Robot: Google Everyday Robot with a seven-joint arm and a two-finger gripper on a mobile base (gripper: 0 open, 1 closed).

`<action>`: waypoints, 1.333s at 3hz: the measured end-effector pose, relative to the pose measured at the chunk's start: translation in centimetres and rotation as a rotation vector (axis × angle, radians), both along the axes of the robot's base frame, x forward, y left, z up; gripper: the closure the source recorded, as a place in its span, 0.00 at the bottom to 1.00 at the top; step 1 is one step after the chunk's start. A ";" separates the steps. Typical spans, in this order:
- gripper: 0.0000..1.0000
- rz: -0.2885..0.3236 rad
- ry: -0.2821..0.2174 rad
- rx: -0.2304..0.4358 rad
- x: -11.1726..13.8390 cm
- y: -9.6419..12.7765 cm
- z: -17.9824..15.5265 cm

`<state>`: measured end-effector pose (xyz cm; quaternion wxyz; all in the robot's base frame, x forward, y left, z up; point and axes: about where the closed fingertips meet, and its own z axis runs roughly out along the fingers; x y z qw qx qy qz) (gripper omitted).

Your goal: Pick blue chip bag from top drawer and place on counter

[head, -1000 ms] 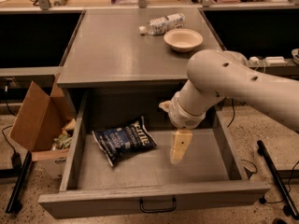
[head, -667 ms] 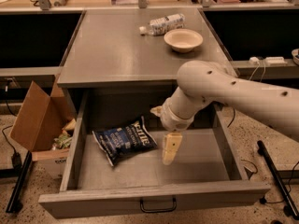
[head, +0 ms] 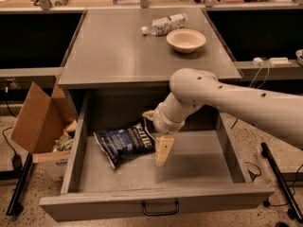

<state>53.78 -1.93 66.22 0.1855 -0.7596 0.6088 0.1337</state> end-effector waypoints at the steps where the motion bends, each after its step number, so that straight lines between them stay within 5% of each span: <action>1: 0.00 0.040 0.002 0.043 1.1 2.3 -1.2; 2: 0.00 0.061 0.009 0.053 1.7 3.5 -2.2; 4: 0.49 0.090 0.041 0.062 2.5 5.3 -4.5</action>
Offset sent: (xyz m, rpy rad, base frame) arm 0.0252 0.0472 -0.0302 0.0667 0.0103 0.0798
